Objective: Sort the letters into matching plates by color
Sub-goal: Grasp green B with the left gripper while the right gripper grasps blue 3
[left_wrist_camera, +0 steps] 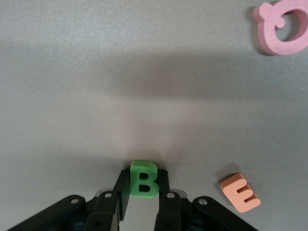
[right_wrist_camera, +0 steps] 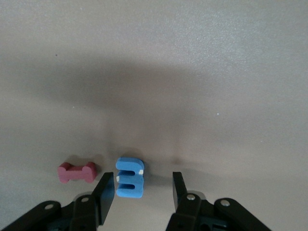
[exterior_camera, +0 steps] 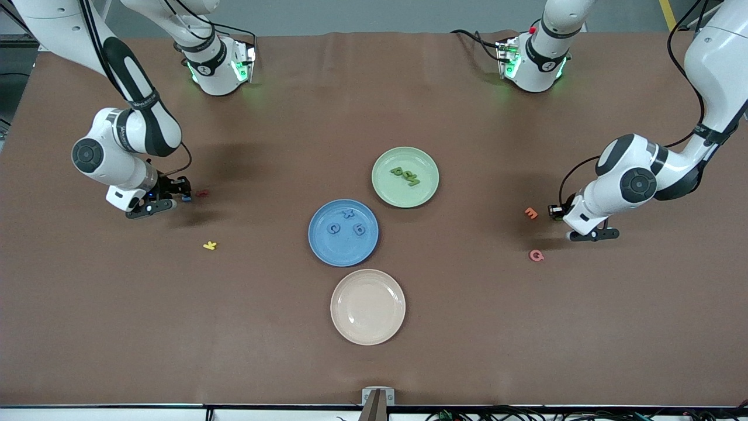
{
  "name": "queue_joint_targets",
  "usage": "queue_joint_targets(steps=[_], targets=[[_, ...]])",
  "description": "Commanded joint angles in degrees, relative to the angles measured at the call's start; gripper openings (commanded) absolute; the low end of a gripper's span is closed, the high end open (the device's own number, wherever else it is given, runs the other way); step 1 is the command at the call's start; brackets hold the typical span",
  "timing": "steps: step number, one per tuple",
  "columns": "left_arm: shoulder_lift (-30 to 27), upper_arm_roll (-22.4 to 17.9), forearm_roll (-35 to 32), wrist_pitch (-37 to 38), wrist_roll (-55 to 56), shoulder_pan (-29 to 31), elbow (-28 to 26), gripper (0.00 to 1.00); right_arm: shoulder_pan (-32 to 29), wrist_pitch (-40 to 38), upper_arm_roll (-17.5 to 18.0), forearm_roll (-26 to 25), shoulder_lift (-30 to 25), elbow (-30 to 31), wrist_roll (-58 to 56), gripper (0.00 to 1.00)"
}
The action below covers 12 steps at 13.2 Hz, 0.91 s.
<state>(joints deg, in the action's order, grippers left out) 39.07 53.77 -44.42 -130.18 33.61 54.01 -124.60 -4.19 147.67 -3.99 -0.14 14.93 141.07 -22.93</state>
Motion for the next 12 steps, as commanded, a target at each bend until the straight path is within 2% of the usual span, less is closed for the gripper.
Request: queue_joint_targets(steps=[1, 7, 9, 12], targets=[[0.05, 0.72, -1.28, -0.07, 0.05, 0.22, 1.64, 0.0, -0.56, 1.57, 0.91, -0.04, 0.01, 0.78, 1.82, 0.57], [-0.48, 9.24, -0.31, 0.54, 1.89, 0.13, 4.28, 0.0, 0.23, 2.27, 0.91, 0.57, 1.33, 0.78, 3.06, 0.54], [-0.4, 11.96, -0.31, 1.07, 4.17, -0.13, 4.28, 0.0, 0.76, 2.27, 0.91, 1.28, 1.42, 0.78, 3.06, 0.46], [-0.48, 13.11, -0.31, 1.33, 10.67, -3.73, 4.37, 0.0, 0.76, 2.27, 0.91, 1.28, 1.51, 0.87, 3.06, 0.33]])
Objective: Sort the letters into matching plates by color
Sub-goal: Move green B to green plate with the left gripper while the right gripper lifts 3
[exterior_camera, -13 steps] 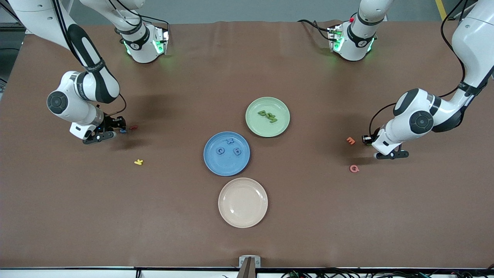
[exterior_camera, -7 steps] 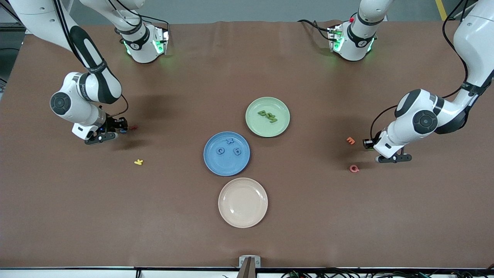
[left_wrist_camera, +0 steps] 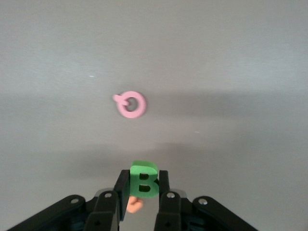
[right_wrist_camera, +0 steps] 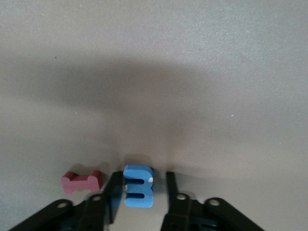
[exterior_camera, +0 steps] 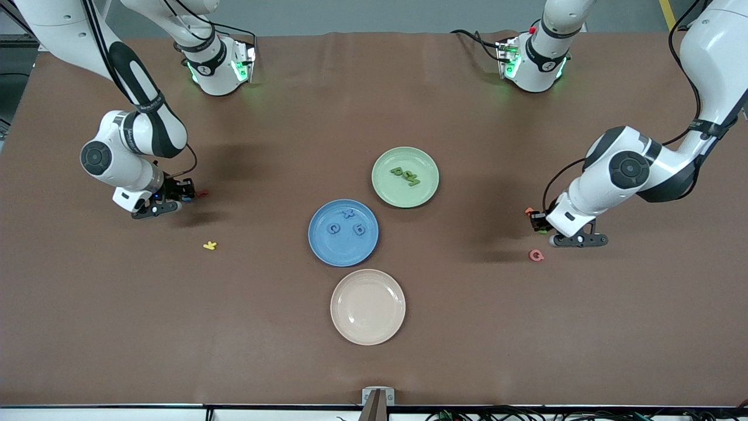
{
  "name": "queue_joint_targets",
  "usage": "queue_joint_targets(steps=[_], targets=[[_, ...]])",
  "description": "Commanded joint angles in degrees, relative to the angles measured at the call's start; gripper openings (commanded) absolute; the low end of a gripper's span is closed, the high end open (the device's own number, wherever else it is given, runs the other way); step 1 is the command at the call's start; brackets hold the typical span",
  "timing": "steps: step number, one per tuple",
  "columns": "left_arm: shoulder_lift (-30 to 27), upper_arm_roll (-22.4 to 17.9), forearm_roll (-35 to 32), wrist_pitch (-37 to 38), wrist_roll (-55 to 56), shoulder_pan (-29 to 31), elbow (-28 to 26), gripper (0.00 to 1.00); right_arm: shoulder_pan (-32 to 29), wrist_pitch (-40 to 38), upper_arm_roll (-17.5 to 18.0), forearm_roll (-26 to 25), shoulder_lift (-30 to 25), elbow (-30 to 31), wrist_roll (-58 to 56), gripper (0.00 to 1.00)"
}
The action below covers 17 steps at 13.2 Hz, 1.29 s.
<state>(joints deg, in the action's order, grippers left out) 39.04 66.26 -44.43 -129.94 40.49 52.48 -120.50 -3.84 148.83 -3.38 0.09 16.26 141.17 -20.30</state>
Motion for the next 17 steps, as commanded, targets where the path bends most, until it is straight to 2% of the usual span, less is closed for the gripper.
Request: queue_joint_targets(steps=[1, 4, 9, 13, 15, 17], targets=[[-0.45, 0.63, -0.31, 1.09, 5.81, -3.6, 0.44, 0.0, 0.41, 1.12, 0.31, 1.06, 0.18, 0.77, 0.52, 0.29], [-0.1, 0.54, -0.31, 1.09, 15.9, -10.18, 0.79, 0.0, 0.41, 1.03, 0.31, 1.06, 0.26, 0.68, 0.44, 0.19], [0.08, 0.01, -0.22, 1.09, 31.12, -20.39, 1.5, 0.0, 2.07, -2.12, 0.31, 0.97, -1.92, -0.71, 1.4, 0.16], [1.3, -0.25, 0.04, 1.01, 45.61, -30.4, 1.32, 0.0, 6.99, -13.35, 0.31, 0.97, -2.11, -9.48, 8.5, 0.16], [1.48, -0.34, 0.22, 1.01, 51.16, -33.31, 0.89, 0.02, 11.72, -23.88, 0.31, 0.97, -1.32, -18.86, 15.6, 0.16], [2.09, -1.12, 0.57, 1.01, 53.29, -35.07, 0.45, 0.11, 16.82, -25.69, 0.31, 0.97, 0.07, -24.69, 23.07, 0.16]])
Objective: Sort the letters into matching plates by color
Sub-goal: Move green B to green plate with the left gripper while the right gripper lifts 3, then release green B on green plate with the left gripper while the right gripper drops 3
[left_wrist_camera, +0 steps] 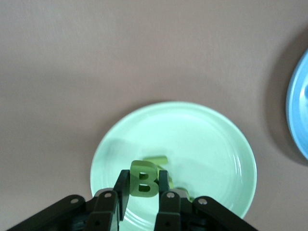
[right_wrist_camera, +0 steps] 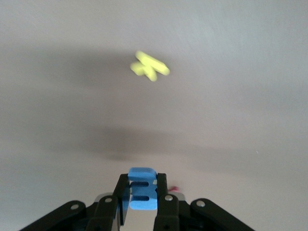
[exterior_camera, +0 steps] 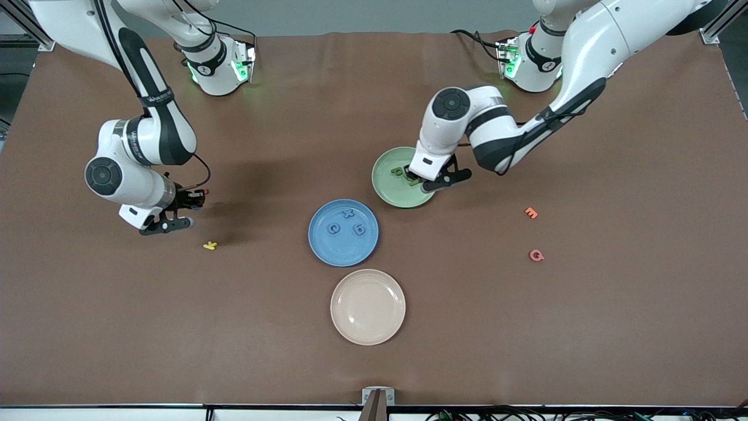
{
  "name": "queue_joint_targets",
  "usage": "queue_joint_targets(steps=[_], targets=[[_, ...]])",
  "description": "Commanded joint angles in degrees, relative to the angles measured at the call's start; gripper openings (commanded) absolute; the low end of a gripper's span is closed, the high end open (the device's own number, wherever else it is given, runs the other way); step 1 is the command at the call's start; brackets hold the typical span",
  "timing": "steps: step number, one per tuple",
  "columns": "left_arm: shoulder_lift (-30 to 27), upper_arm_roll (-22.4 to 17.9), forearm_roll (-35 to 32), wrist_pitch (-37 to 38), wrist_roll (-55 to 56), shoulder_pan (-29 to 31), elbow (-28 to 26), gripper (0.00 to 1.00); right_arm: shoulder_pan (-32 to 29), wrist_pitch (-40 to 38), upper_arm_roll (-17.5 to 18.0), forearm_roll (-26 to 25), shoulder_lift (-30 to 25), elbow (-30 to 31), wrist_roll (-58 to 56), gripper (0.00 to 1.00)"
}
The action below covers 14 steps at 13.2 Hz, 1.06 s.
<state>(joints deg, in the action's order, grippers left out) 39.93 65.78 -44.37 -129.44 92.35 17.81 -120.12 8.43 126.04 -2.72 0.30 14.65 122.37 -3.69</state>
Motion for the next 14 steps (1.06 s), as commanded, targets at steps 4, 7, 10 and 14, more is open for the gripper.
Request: queue_joint_targets(steps=[4, 7, 10, 14], targets=[[2.43, -2.93, 0.51, 0.5, 1.61, -2.07, -0.56, 0.91, 15.72, -2.82, -0.27, 5.83, 9.85, -17.4, 24.92, 0.16], [1.38, -2.94, 0.51, 0.59, 1.35, -1.21, 0.76, 1.0, 20.82, -2.65, -0.36, 14.01, 18.89, -27.33, 32.59, 0.16], [-0.56, -2.94, -0.27, 3.82, 0.29, -0.41, 5.75, 1.0, 23.47, -2.03, -0.36, 14.38, 24.62, -33.5, 38.65, 0.16], [-0.03, -4.33, 0.16, 15.16, -11.81, -0.41, 18.76, 1.0, 25.23, -1.77, -0.36, 14.2, 29.2, -38.78, 41.57, 0.16]])
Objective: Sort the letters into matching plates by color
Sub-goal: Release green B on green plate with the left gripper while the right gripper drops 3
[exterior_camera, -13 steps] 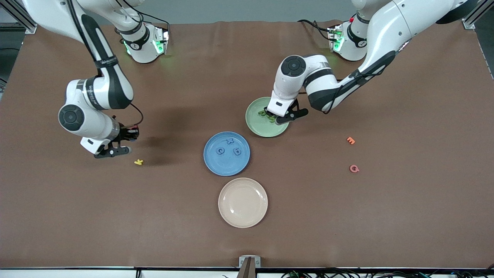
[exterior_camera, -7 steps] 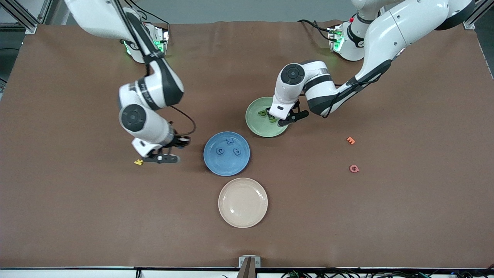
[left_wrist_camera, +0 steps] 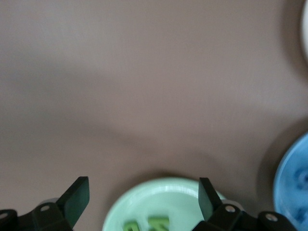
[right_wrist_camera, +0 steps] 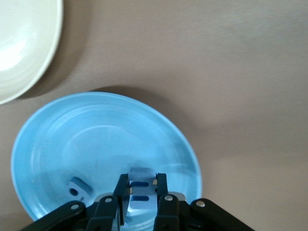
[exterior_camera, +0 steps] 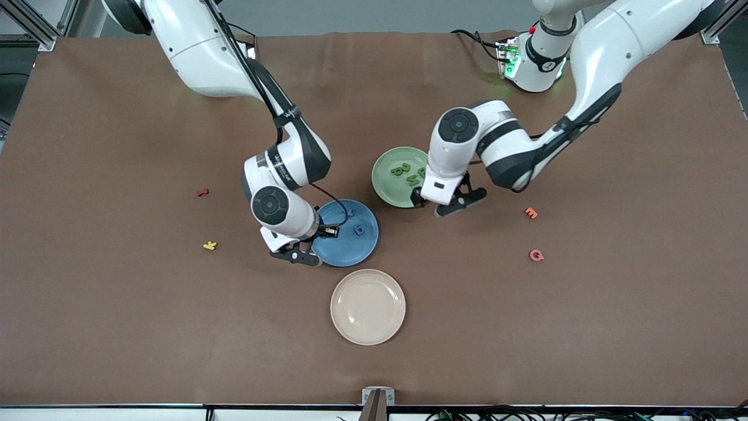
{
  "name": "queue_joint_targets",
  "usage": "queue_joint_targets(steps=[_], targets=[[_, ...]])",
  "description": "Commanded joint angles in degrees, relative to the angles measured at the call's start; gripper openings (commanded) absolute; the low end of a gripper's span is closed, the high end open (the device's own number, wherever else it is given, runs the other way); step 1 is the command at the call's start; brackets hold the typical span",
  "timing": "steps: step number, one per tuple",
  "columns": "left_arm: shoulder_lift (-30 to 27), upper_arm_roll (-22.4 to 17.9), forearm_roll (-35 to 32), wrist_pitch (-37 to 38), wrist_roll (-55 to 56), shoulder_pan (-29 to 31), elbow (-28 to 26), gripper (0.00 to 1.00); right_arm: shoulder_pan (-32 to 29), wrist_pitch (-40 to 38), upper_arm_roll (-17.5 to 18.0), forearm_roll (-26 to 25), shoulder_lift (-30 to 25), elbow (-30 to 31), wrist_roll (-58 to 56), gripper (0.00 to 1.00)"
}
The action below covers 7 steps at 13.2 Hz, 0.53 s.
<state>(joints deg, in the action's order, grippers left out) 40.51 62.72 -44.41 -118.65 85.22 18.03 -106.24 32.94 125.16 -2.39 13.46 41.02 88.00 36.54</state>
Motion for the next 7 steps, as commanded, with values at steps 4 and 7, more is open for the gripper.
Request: queue_joint_targets(steps=[4, 7], targets=[[-0.87, -6.45, 0.29, 4.75, -15.15, -0.54, 10.08, 1.0, 2.91, 2.71, -0.69, 0.95, 4.77, -5.12, 2.12, 0.16], [-0.87, -10.76, 0.46, 4.83, -24.64, -0.54, 14.74, 1.0, 3.8, 4.83, -0.78, 0.52, 5.82, -5.12, 2.83, 0.17]])
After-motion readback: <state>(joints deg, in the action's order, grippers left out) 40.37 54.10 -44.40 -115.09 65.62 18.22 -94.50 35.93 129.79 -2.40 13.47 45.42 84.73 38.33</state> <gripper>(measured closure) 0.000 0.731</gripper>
